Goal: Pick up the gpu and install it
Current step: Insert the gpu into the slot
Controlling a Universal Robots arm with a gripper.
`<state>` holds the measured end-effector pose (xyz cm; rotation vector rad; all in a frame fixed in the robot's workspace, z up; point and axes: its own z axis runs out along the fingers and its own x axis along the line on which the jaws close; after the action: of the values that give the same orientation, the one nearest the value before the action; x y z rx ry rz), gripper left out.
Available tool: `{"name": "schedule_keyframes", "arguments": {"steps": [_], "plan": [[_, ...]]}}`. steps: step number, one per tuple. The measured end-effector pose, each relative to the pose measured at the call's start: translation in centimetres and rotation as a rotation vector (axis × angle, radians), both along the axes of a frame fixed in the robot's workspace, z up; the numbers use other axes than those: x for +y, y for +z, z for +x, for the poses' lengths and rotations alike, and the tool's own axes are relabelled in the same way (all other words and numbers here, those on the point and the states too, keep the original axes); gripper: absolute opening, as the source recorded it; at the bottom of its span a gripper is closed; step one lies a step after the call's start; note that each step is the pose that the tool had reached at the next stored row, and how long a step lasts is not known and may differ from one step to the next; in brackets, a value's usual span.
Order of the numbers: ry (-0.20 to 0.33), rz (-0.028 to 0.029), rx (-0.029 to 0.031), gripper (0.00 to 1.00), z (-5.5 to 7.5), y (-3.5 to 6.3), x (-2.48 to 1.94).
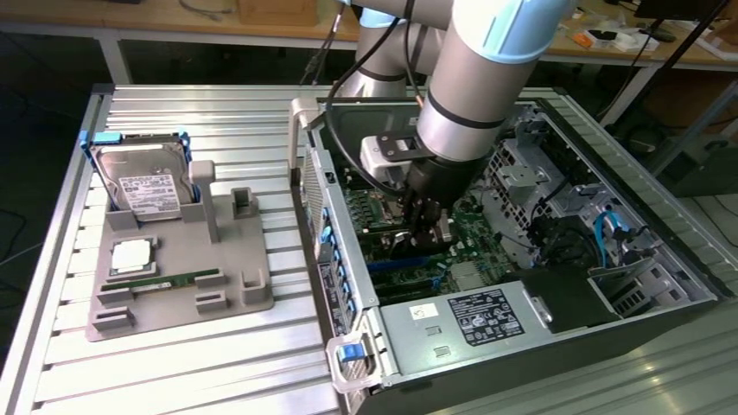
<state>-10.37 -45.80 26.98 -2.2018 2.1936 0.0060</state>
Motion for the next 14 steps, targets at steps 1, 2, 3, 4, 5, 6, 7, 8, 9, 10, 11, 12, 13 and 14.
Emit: {"name": "schedule_keyframes", "arguments": {"steps": [1,2,3,4,5,6,7,8,9,10,11,12,13,14], "plan": [[0.000,0.0001,-0.0017,0.27,-0.02,0.00,0.00],[0.000,0.0000,-0.0031,0.27,-0.02,0.00,0.00],[0.000,0.0000,-0.0042,0.27,-0.03,0.00,0.00],[0.000,0.0000,-0.0051,0.27,-0.03,0.00,0.00],[0.000,-0.0001,-0.0058,0.27,-0.04,0.00,0.00],[0.000,0.0000,-0.0060,0.27,-0.04,0.00,0.00],[0.000,-0.0001,-0.0061,0.27,-0.04,0.00,0.00],[0.000,-0.0001,-0.0061,0.27,-0.05,0.00,0.00],[0.000,0.0000,-0.0061,0.27,-0.04,0.00,0.00],[0.000,-0.0001,-0.0061,0.27,-0.05,0.00,0.00],[0.000,-0.0001,-0.0061,0.27,-0.08,0.00,0.00],[0.000,-0.0001,-0.0061,0.27,-0.12,0.00,0.00],[0.000,0.0000,-0.0061,0.27,-0.16,0.00,0.00],[0.000,0.0000,-0.0061,0.27,-0.20,0.00,0.00]]}}
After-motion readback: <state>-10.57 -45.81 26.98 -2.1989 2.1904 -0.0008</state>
